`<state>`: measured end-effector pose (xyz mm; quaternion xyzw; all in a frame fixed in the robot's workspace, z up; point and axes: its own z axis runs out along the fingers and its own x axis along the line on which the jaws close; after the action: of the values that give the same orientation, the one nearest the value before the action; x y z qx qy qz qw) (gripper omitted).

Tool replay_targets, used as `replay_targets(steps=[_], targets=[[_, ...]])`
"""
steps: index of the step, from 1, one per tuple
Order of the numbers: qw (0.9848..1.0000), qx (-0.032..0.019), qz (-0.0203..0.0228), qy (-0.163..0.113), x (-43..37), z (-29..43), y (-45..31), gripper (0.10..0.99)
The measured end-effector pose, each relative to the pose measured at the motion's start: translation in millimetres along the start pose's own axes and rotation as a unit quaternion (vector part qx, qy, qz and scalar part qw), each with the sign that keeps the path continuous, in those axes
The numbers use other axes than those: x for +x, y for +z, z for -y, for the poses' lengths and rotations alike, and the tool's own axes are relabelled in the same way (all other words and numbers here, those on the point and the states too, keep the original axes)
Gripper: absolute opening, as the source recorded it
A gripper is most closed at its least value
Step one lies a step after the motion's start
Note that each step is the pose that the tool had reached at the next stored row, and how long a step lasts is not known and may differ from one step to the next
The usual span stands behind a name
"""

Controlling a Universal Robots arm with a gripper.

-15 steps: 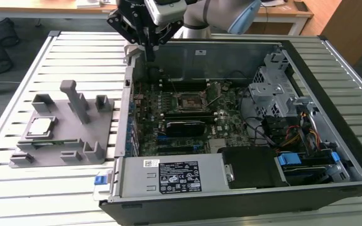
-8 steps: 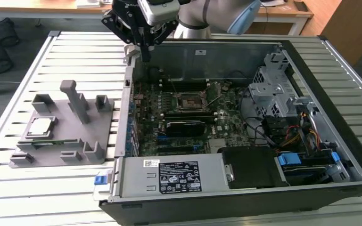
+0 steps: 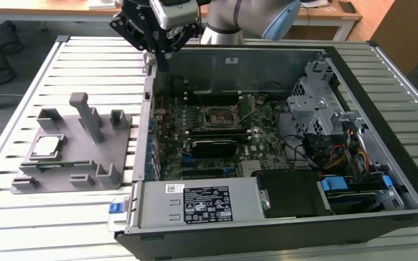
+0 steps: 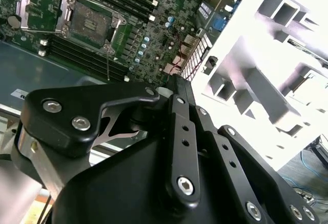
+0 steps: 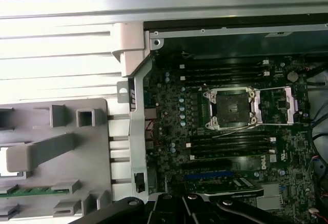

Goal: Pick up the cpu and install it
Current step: 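Reach for the cpu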

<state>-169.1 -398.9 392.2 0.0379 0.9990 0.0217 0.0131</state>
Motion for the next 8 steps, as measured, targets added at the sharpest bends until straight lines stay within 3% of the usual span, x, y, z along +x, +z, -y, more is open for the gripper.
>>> replay_targets(steps=[8], targets=[[1.0000, 0.0000, -0.0001, 0.000, 9.3, 0.7, 0.2, 0.106]])
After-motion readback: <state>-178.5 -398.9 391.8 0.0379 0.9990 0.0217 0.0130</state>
